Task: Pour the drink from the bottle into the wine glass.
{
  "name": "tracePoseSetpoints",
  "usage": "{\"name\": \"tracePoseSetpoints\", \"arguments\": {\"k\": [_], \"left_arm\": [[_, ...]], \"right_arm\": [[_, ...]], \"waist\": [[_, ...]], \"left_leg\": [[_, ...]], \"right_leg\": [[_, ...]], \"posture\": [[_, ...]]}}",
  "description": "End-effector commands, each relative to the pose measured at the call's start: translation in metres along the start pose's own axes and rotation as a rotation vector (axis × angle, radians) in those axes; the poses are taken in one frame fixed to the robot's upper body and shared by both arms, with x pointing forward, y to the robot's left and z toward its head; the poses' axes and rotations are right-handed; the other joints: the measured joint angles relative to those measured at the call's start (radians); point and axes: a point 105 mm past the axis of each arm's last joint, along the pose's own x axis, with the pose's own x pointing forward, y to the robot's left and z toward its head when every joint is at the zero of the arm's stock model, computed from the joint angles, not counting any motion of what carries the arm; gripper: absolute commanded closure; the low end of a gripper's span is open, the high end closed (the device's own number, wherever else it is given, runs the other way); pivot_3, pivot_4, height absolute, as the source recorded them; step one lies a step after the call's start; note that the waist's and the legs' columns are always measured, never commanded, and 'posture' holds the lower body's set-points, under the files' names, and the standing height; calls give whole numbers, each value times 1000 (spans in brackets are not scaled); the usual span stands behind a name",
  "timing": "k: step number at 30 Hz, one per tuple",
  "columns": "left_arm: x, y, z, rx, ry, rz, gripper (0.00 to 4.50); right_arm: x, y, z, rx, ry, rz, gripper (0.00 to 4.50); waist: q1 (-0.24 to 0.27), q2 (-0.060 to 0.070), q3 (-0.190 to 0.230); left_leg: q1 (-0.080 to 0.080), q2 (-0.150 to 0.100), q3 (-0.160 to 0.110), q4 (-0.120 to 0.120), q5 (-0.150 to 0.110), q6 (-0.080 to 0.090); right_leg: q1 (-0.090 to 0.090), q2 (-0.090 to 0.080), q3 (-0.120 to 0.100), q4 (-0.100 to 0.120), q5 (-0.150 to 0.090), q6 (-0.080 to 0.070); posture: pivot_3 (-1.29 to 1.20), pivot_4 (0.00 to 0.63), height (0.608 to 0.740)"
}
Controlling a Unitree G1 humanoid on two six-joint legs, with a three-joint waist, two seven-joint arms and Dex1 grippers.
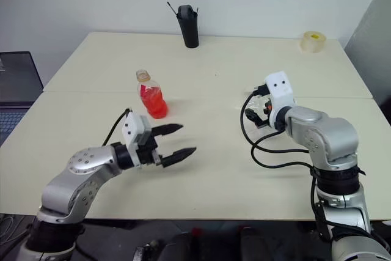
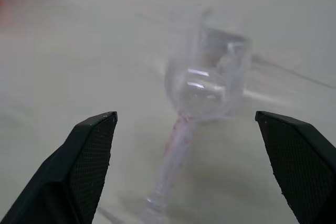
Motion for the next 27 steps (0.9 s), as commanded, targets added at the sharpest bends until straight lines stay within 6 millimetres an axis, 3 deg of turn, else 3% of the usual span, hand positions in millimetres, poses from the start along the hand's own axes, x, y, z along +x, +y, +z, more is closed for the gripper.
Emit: {"name": "tracePoseSetpoints", "arguments": {"k": [1, 7, 12, 23, 27], "left_arm": [[2, 1, 2, 33, -7, 14, 66], [1, 2, 1, 41, -19, 58, 66], [-2, 1, -1, 29, -35, 100, 66], [1, -4, -5, 31, -40, 113, 66], [3, -5, -2, 34, -60, 125, 66]], "right_arm": [[10, -10, 12, 72, 17, -30, 0], [29, -19, 17, 156, 100, -19, 0], [27, -24, 22, 219, 191, 15, 0], [29, 11, 17, 257, 376, 194, 0], [39, 6, 6, 248, 410, 144, 0]], "waist": [[-6, 0, 0], [-8, 0, 0], [-8, 0, 0], [-8, 1, 0], [-9, 1, 0]], "left_leg": [[0, 0, 1, 0, 0, 0], [1, 0, 1, -1, 0, 0], [1, 0, 2, -1, 0, 0], [1, 0, 2, -1, 0, 0], [1, 0, 2, -1, 0, 0]], "right_leg": [[0, 0, 0, 0, 0, 0], [0, 0, 0, 0, 0, 0], [0, 0, 0, 0, 0, 0], [0, 0, 1, 0, 0, 0], [0, 0, 0, 0, 0, 0]], "posture": [[0, 150, 740], [0, 150, 740], [0, 150, 740], [0, 150, 740], [0, 150, 740]]}}
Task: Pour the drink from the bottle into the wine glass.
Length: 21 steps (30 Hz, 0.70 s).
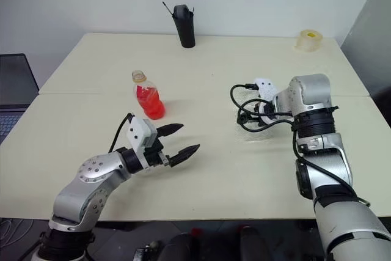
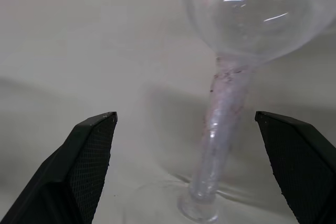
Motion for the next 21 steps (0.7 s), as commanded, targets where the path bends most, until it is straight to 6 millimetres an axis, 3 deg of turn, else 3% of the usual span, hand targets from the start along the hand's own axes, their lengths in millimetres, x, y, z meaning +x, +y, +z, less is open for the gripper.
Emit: {"name": "tracePoseSetpoints", "arguments": {"k": [1, 5, 7, 9, 12, 18, 21], "left_arm": [[1, -1, 13, 42, -50, 10, 66], [0, 0, 10, 47, -46, 41, 66], [-1, 3, 10, 47, -48, 56, 0], [-2, 5, 10, 52, -45, 62, 0], [-1, 7, 11, 60, -46, 67, 0], [0, 8, 10, 64, -44, 66, 0], [1, 9, 11, 69, -44, 57, 0]], "right_arm": [[-3, -5, 12, -17, -39, -36, 0], [-4, -10, 25, 3, -76, -79, 0], [-5, -12, 32, 0, -99, -111, 366], [-4, -17, 33, -7, -97, -149, 916], [0, -21, 33, -19, -90, -180, 2136], [0, -21, 30, -23, -84, -178, 4147], [-10, -9, 49, -112, -226, -151, 4242]], "waist": [[0, 0, 0], [0, 0, 0], [0, 0, 0], [-1, 0, 0], [-1, 0, 0], [0, 0, 0], [0, 0, 0]], "left_leg": [[0, 0, 0, 0, 0, 0], [0, 0, 1, 0, 0, 0], [0, 0, 0, 0, 0, 0], [0, 0, 0, 0, 0, 0], [0, 0, 1, 0, 0, 0], [0, 0, 1, 0, 0, 0], [0, 0, 0, 0, 0, 0]], "right_leg": [[0, 0, 0, 0, 0, 0], [0, 0, 0, 0, 0, 0], [0, 0, 0, 0, 0, 0], [0, 0, 0, 0, 0, 0], [0, 0, 0, 0, 0, 0], [0, 0, 0, 0, 0, 0], [0, 0, 0, 0, 0, 0]], "posture": [[0, 150, 740], [0, 150, 740], [0, 150, 740], [0, 150, 740], [0, 150, 740], [0, 150, 740], [0, 150, 740]]}}
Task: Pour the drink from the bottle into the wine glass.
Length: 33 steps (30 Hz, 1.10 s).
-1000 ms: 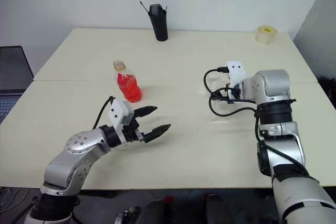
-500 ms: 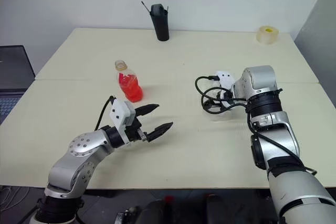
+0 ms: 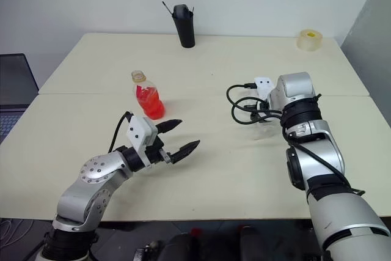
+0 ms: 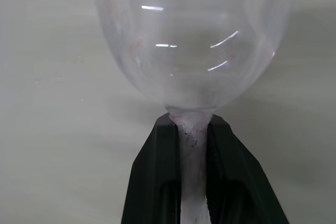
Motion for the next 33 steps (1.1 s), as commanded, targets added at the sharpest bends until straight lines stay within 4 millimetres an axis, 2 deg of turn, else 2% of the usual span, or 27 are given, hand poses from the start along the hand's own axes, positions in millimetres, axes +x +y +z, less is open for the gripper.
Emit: {"name": "tracePoseSetpoints", "arguments": {"k": [1, 3, 4, 7, 9, 12, 16, 20, 24, 29, 33], "left_arm": [[1, 6, 11, 45, -35, 1, 0], [2, 9, 13, 56, -34, 3, 0], [1, 13, 13, 62, -31, 12, 0], [-2, 21, 13, 70, -22, 33, 0], [-4, 24, 13, 72, -17, 39, 0], [-6, 30, 16, 66, -16, 50, 0], [-9, 34, 20, 77, -6, 56, 0], [-15, 37, 23, 83, 6, 61, 0], [-18, 38, 26, 93, 13, 68, 0], [-17, 39, 27, 98, 18, 64, 0], [-12, 39, 29, 101, 14, 50, 0]], "right_arm": [[-30, 20, 43, -114, -272, 57, 4242], [-47, 36, 58, -177, -428, 109, 4242], [-58, 37, 69, -226, -570, 52, 4242], [-74, 52, 76, -259, -805, 48, 4242], [-72, 59, 74, -297, -942, 6, 4242], [-47, 72, 58, -157, -1041, 60, 4242], [-28, 93, 47, -94, -1145, 92, 4242], [-17, 118, 43, -89, -1177, 120, 4242], [2, 121, 29, -52, -1100, 124, 4242], [25, 111, 0, -128, -1005, 101, 4242], [35, 97, -18, -166, -963, 74, 4243]], "waist": [[0, 0, 0], [-1, 1, 1], [-2, 1, 1], [-4, 1, 1], [-5, 0, 0], [-5, 0, 0], [-8, 1, 1], [-9, 1, 1], [-8, 1, 1], [-8, 1, 1], [-7, 0, 0]], "left_leg": [[0, 0, 0, 0, 0, 0], [-1, 0, 0, 0, 0, 0], [-1, 0, 0, 0, 0, 0], [-1, 1, -1, -1, 0, 0], [-1, 1, -1, 0, 0, 0], [0, 1, -1, 0, 0, 0], [1, 1, 0, 0, 1, -1], [1, 1, 0, 0, 2, -4], [1, 1, 0, 0, 2, -4], [1, 1, 0, -1, 2, -4], [3, 1, 0, -1, 2, -4]], "right_leg": [[0, 0, 0, 0, 0, 0], [-1, 0, 0, 0, 0, 0], [-1, 0, 0, 0, 0, 0], [-1, 0, 0, 0, 0, 0], [-1, 0, 0, 0, 0, 0], [0, -1, 0, 0, 0, 0], [-1, 0, 0, 1, 0, 0], [-1, 0, 0, 1, 0, 0], [0, 0, 0, 1, 0, 0], [0, 0, 1, 1, 0, 0], [2, 0, 0, 1, 0, 0]], "posture": [[0, 150, 740], [0, 150, 740], [0, 150, 740], [0, 150, 740], [0, 150, 740], [0, 150, 740], [0, 150, 740], [0, 150, 740], [0, 150, 740], [0, 150, 740], [0, 150, 740]]}}
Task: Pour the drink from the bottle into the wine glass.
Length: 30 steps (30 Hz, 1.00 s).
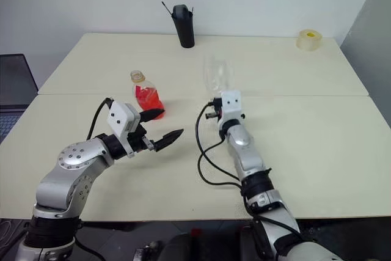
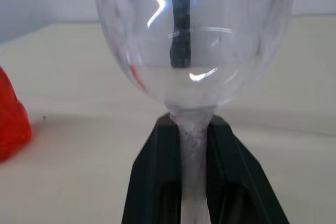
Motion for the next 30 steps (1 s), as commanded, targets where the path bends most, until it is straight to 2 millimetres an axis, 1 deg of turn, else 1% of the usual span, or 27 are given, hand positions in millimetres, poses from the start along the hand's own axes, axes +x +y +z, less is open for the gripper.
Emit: {"name": "tracePoseSetpoints", "arguments": {"k": [1, 5, 8, 12, 17, 20, 22, 25, 27, 28, 30], "left_arm": [[2, 0, 14, 40, -40, -18, 0], [6, -2, 14, 39, -41, -36, 0], [7, -2, 14, 39, -41, -45, 0], [8, -2, 14, 40, -40, -55, 0], [10, -2, 14, 43, -40, -74, 0], [11, -3, 15, 40, -48, -82, 0], [11, -2, 15, 35, -50, -84, 0], [9, 6, 17, -9, -73, -54, 0], [6, 13, 18, -35, -83, -26, 0], [3, 14, 18, -44, -89, -31, 0], [0, 13, 19, -56, -92, -39, 0]], "right_arm": [[-10, -6, -17, -41, 44, 11, 4243], [-20, -20, -15, -52, 15, -7, 4243], [-27, -27, -15, -39, 16, -15, 4243], [-38, -29, -23, -59, 55, 5, 4243], [-46, -32, -36, -71, 127, 16, 4245], [-48, -28, -35, -74, 127, 59, 4246], [-46, -23, -26, -51, 94, 94, 4247], [-39, -11, 2, -42, -4, 157, 4247], [-34, 2, 26, -43, -75, 218, 4248], [-31, 8, 36, -44, -104, 240, 4248], [-28, 16, 49, -47, -139, 272, 4248]], "waist": [[0, 0, 0], [3, 0, 0], [5, 0, 0], [8, 0, -1], [8, -1, -1], [8, -1, -1], [8, -1, -1], [7, -1, -1], [5, -1, -1], [2, -1, -1], [-2, 0, 0]], "left_leg": [[0, 0, 0, 0, 0, 0], [0, 0, 0, 0, 0, 0], [0, -1, 0, 0, 0, 1], [0, -1, 0, 0, -1, 2], [1, 0, 0, 0, -1, 3], [1, -1, 0, 0, -1, 3], [1, -1, 0, 0, -2, 3], [1, 0, 0, 0, -2, 3], [1, 0, 0, 0, -2, 3], [0, 0, 0, 0, -2, 3], [0, 1, 0, 0, -2, 3]], "right_leg": [[0, 0, 0, 0, 0, 0], [0, 0, 0, 0, 0, 0], [1, 0, 0, 0, 0, 0], [1, 0, 0, 0, 0, 0], [1, 0, 0, 0, 0, 0], [2, 0, 0, 0, 0, 0], [2, 0, 0, 0, 0, 0], [1, 1, 0, 0, 0, 0], [1, 1, 0, 0, 0, 0], [0, 1, 0, 0, 0, 0], [-1, 1, 1, 1, 0, 0]], "posture": [[0, 150, 740], [0, 150, 740], [0, 150, 740], [0, 150, 740], [0, 150, 740], [0, 150, 740], [0, 150, 740], [0, 150, 740], [0, 150, 740], [0, 150, 740], [0, 150, 740]]}}
